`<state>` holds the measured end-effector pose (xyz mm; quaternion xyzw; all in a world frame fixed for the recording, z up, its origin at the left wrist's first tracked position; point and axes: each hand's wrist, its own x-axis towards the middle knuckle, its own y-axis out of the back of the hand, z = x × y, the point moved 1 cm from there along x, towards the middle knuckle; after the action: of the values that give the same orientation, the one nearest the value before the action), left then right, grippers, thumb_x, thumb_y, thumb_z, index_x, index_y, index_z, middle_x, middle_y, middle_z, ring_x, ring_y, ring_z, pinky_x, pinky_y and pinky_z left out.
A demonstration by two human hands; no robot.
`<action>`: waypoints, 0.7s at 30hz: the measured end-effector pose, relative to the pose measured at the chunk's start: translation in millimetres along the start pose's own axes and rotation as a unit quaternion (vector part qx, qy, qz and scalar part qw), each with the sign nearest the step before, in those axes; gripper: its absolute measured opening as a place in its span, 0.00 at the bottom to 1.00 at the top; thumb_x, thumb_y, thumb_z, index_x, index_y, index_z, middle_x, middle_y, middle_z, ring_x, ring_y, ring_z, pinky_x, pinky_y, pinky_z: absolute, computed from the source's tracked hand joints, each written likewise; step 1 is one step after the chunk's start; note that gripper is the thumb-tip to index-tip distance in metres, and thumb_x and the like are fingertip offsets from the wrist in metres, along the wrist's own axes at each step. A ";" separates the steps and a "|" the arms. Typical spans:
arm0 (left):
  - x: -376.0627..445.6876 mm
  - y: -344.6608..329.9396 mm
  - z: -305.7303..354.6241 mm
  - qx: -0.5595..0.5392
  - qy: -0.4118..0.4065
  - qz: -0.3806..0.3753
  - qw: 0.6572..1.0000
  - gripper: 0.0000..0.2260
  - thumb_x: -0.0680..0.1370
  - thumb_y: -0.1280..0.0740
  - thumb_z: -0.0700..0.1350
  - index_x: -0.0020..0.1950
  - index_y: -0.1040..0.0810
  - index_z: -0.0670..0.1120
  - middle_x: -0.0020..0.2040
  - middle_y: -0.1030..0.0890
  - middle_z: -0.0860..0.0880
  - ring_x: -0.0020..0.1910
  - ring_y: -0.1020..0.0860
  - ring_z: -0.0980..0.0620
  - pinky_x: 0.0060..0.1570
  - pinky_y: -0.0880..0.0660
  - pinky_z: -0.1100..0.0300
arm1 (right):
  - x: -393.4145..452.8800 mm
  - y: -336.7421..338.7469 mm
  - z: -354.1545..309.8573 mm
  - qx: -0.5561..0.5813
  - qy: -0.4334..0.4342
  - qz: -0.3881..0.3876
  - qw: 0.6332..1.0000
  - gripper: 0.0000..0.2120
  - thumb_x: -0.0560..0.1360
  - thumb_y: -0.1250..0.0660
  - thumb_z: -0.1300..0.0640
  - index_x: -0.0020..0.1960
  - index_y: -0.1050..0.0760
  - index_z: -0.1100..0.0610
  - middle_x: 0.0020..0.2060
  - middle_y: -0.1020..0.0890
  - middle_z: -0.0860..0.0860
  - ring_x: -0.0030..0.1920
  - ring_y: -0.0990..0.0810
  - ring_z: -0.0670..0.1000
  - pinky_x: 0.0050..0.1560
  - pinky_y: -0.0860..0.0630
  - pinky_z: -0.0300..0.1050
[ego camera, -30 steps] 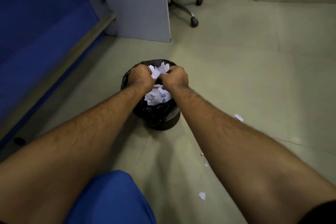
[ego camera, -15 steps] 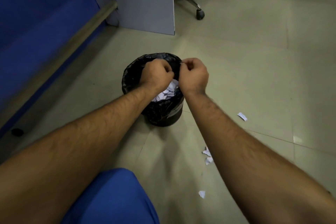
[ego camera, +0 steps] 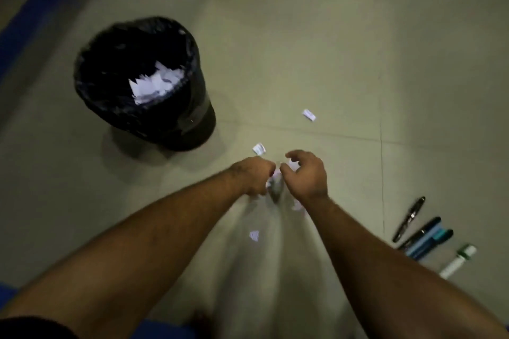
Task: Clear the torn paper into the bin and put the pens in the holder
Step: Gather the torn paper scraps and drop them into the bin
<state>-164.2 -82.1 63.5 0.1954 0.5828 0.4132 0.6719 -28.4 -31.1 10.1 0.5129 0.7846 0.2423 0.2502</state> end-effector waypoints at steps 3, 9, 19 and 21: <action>0.5 -42.9 7.0 0.055 -0.002 -0.092 0.994 0.17 0.73 0.28 0.44 0.59 0.25 0.42 0.58 0.22 0.43 0.57 0.23 0.44 0.44 0.33 0.59 | -31.1 -10.9 43.8 -0.118 0.013 0.012 0.993 0.19 0.64 0.34 0.46 0.51 0.19 0.53 0.47 0.18 0.54 0.47 0.21 0.61 0.48 0.26 0.49; -2.8 -85.9 -7.9 0.093 -0.007 -0.138 0.986 0.18 0.72 0.27 0.48 0.57 0.27 0.43 0.59 0.22 0.42 0.57 0.23 0.43 0.44 0.35 0.58 | -59.9 -32.0 73.4 -0.200 0.060 0.018 0.978 0.26 0.64 0.32 0.43 0.58 0.22 0.55 0.60 0.23 0.57 0.58 0.24 0.60 0.57 0.28 0.52; 4.3 -84.5 -15.7 0.046 -0.011 -0.122 0.991 0.21 0.66 0.23 0.56 0.47 0.28 0.47 0.47 0.24 0.47 0.48 0.24 0.45 0.41 0.31 0.58 | -57.5 -39.0 80.6 -0.225 0.105 0.037 0.968 0.23 0.68 0.34 0.54 0.63 0.23 0.56 0.64 0.24 0.60 0.64 0.26 0.63 0.60 0.29 0.55; -0.4 -92.6 -14.4 0.094 -0.033 -0.134 0.986 0.28 0.62 0.22 0.60 0.52 0.29 0.47 0.53 0.24 0.45 0.50 0.23 0.43 0.45 0.26 0.55 | -59.3 -39.3 83.1 -0.222 0.103 0.031 0.969 0.23 0.69 0.35 0.52 0.64 0.23 0.56 0.65 0.25 0.61 0.67 0.28 0.64 0.63 0.30 0.57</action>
<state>-147.5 -139.4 -8.7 0.1918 0.6177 0.2562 0.7183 18.7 -89.7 -69.3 0.4407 0.7164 0.4696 0.2685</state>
